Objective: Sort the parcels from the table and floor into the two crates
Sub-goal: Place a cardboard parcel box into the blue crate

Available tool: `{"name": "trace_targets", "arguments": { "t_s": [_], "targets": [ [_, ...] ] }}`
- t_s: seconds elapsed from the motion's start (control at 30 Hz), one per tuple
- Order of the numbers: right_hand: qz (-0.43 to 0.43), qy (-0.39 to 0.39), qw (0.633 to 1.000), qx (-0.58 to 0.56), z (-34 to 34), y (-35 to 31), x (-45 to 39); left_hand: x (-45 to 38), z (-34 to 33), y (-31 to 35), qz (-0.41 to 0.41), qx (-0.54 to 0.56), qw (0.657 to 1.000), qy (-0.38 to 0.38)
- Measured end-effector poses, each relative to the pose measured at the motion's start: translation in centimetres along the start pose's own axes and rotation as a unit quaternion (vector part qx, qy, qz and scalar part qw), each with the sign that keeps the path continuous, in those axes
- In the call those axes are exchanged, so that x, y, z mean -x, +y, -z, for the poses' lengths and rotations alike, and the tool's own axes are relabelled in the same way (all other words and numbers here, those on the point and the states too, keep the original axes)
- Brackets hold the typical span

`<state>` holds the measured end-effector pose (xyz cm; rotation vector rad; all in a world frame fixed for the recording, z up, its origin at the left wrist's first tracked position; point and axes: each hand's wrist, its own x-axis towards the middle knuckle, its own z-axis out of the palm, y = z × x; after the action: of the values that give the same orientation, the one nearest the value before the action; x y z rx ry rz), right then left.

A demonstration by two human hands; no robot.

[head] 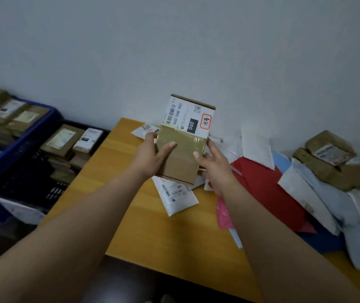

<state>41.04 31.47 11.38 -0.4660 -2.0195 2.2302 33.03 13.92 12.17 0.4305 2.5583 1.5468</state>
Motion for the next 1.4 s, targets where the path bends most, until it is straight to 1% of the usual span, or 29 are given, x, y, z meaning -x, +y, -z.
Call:
{"name": "trace_targets", "arguments": {
  "t_s": [0.13, 0.3, 0.47, 0.6, 0.73, 0.9, 1.0, 1.07, 1.17, 1.3, 1.4],
  "targets": [
    [0.002, -0.03, 1.0, 0.0, -2.1, 0.9, -1.4, 0.9, 2.0, -1.7, 0.019, -0.04, 0.999, 0.024],
    [-0.003, -0.063, 0.998, 0.007, -6.9, 2.0, -2.8, 2.5, 5.5, -4.9, 0.06, -0.048, 0.996, 0.037],
    [0.0, -0.087, 0.996, 0.015, -14.7, 2.8, -4.6, 3.2, 11.5, -8.9, 0.112, -0.038, 0.989, 0.086],
    [-0.014, -0.111, 0.993, 0.038, -22.5, 3.7, -6.4, 3.4, 18.0, -12.9, 0.128, -0.03, 0.985, 0.112],
    [-0.026, -0.134, 0.989, 0.046, -32.7, 5.2, -7.2, 4.1, 26.4, -17.7, 0.158, -0.03, 0.981, 0.106],
    [-0.05, -0.151, 0.985, 0.061, -47.4, 7.6, -6.7, 5.7, 38.8, -24.2, 0.192, -0.074, 0.973, 0.105],
    [-0.076, -0.172, 0.979, 0.078, -54.5, 8.7, -6.4, 6.1, 44.8, -27.7, 0.213, -0.105, 0.967, 0.096],
    [-0.096, -0.2, 0.967, 0.127, -57.8, 9.3, -6.5, 6.0, 47.5, -29.8, 0.235, -0.121, 0.96, 0.097],
    [-0.135, -0.227, 0.944, 0.195, -61.5, 10.4, -7.4, 5.6, 50.0, -32.8, 0.279, -0.109, 0.95, 0.084],
    [-0.15, -0.207, 0.93, 0.264, -65.8, 12.3, -9.2, 4.7, 52.8, -36.5, 0.304, -0.11, 0.944, 0.064],
    [-0.17, -0.208, 0.926, 0.265, -68.9, 13.8, -11.4, 3.0, 55.2, -38.8, 0.311, -0.113, 0.943, 0.04]
  ]
}}
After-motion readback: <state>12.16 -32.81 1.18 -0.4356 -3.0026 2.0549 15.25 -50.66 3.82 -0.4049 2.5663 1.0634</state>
